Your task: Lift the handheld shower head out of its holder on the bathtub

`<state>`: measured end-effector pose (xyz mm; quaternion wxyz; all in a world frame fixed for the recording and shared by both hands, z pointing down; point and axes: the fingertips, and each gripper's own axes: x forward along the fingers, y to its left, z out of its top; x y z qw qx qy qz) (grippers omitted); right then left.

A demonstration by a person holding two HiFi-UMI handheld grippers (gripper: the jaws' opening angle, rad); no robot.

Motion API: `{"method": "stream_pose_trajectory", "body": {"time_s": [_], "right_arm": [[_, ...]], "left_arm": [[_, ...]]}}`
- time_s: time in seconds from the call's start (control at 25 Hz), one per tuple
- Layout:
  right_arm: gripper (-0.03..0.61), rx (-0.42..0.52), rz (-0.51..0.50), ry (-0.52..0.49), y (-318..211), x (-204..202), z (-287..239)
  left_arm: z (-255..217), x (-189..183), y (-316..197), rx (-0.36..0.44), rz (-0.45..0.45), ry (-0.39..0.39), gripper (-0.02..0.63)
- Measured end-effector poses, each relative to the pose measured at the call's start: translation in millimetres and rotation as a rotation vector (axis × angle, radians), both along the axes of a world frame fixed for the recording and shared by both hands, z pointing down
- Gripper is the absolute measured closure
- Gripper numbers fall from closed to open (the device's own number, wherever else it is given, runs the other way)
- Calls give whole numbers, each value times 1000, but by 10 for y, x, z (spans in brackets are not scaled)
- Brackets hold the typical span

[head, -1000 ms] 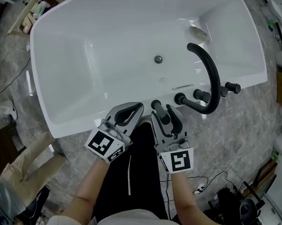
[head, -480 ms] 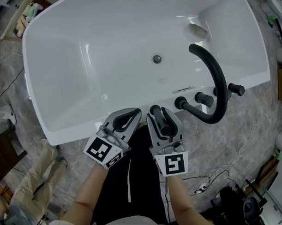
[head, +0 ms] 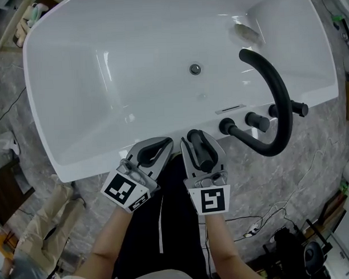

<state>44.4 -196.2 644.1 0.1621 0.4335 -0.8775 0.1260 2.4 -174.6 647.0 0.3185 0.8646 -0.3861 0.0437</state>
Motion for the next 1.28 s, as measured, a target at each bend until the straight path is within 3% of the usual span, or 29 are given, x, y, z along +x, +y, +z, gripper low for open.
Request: {"method": "stream_pose_trajectory", "body": {"time_s": [0.2,0.36,1.28], "right_arm": [[409,15,35,-7,-27,41,20],[462,41,52,15,-57,77,17],[472,56,-7,102,28,41,-89]], "left_arm": [[30,31,35,-3,7,9,603],[47,23,60,-6,12,9,603],[-155,64,94,7,9,11,603]]}}
